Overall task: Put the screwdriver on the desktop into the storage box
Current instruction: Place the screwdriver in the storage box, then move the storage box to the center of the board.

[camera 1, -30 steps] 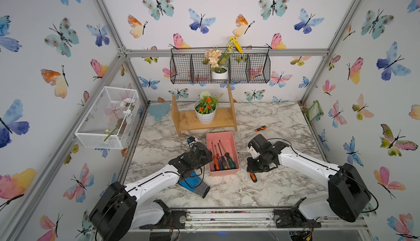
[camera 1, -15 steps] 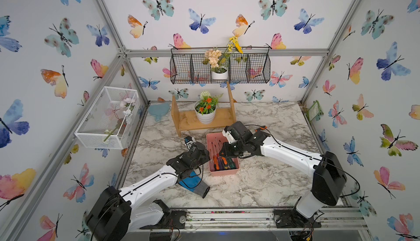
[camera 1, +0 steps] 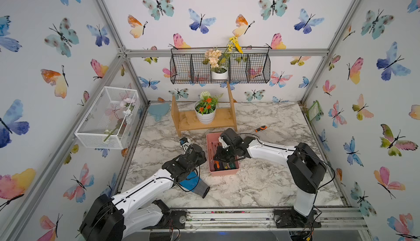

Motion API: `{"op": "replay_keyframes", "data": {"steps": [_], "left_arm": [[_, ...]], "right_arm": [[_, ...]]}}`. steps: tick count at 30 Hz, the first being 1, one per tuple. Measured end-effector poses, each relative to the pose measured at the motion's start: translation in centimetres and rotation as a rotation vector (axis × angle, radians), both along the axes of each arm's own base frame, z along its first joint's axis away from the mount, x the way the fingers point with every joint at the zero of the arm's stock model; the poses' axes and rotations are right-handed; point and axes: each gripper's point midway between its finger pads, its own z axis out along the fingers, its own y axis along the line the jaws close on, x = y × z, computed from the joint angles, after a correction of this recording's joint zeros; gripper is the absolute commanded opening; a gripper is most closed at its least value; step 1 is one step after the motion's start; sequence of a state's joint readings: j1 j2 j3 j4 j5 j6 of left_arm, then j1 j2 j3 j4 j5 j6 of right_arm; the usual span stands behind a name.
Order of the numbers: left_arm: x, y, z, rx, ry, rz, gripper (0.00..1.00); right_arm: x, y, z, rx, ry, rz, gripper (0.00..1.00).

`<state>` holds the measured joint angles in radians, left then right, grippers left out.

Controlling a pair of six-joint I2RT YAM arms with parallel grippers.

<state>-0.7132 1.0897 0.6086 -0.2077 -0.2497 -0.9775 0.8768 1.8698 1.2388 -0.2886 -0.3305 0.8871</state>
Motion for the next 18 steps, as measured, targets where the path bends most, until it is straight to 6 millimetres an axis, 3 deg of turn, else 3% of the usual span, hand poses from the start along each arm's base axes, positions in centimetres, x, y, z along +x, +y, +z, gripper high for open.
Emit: {"op": "replay_keyframes", "data": {"steps": [7, 13, 15, 18], "left_arm": [[0.0, -0.5, -0.5, 0.054, 0.021, -0.032, 0.49], [0.2, -1.1, -0.5, 0.067, 0.02, -0.052, 0.51], [0.3, -1.3, -0.7, 0.077, 0.023, -0.062, 0.5], [0.5, -2.0, -0.9, 0.096, 0.03, -0.083, 0.43]], "right_arm": [[0.2, 0.6, -1.5, 0.007, 0.021, 0.001, 0.5], [0.5, 0.5, -0.8, 0.004, -0.026, 0.018, 0.52], [0.9, -0.2, 0.3, -0.008, -0.078, 0.014, 0.53], [1.6, -2.3, 3.4, -0.002, -0.182, -0.014, 0.53]]}}
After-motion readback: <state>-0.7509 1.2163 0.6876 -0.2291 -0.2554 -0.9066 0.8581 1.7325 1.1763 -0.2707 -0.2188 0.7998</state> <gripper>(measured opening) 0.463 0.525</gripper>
